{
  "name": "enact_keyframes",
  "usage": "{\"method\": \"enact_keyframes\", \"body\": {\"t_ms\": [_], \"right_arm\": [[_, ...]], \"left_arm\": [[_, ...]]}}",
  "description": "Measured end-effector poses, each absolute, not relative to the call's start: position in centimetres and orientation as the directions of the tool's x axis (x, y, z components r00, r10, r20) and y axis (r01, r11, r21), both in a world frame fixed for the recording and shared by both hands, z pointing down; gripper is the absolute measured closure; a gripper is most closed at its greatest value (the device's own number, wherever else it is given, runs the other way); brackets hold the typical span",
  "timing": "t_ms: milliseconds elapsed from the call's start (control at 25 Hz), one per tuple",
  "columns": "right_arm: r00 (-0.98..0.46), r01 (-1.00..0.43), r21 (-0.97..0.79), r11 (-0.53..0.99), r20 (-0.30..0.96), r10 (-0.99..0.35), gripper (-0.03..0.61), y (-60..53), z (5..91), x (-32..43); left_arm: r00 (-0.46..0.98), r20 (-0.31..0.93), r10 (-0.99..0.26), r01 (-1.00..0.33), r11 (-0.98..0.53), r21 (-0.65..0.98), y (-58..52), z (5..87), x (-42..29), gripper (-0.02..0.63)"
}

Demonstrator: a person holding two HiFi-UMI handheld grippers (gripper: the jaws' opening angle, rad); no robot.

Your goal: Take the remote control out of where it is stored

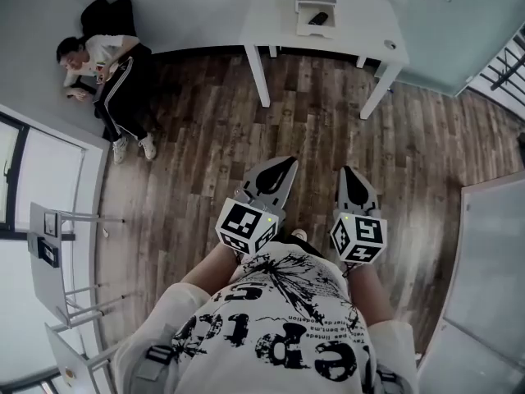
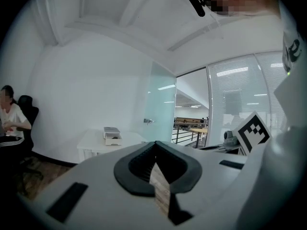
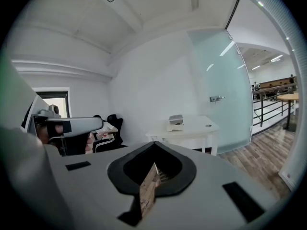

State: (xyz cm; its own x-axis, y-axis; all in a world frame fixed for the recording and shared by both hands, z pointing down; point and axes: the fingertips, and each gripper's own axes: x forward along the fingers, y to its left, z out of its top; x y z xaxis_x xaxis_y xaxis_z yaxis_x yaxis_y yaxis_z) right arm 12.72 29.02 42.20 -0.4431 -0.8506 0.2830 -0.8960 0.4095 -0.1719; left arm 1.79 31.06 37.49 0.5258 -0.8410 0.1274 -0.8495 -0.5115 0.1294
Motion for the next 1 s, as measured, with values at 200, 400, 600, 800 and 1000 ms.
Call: {"method": "enact_keyframes", "body": {"t_ms": [200, 400, 600, 800, 1000], "right_arm": [[-0.42, -0.907, -0.163, 0.388, 0.288, -0.86, 0.577, 27.8, 42.8, 14.0], [-0.336, -0.938, -0.181, 0.294, 0.283, -0.898, 0.577, 24.4, 42.7, 16.2], [-0.279, -0.958, -0.157, 0.242, 0.29, -0.915, 0.577, 18.8, 42.6, 15.2], [-0.241, -0.968, -0.137, 0.21, 0.272, -0.932, 0.577, 11.4, 41.1, 11.5], [-0.212, -0.975, -0.124, 0.185, 0.259, -0.943, 0.577, 4.3, 40.0, 7.7]], "left_arm": [[0.544, 0.14, -0.827, -0.835, -0.518, 0.184, 28.5, 38.7, 3.0, 0.604], [0.592, 0.139, -0.794, -0.802, -0.564, 0.196, 24.2, 39.2, 3.8, 0.604], [0.623, 0.117, -0.773, -0.777, -0.595, 0.208, 17.7, 38.7, 2.2, 0.604], [0.651, 0.11, -0.751, -0.754, -0.621, 0.213, 10.0, 37.6, -1.4, 0.604], [0.681, 0.105, -0.724, -0.727, -0.652, 0.215, 2.6, 36.9, -4.6, 0.604]]}}
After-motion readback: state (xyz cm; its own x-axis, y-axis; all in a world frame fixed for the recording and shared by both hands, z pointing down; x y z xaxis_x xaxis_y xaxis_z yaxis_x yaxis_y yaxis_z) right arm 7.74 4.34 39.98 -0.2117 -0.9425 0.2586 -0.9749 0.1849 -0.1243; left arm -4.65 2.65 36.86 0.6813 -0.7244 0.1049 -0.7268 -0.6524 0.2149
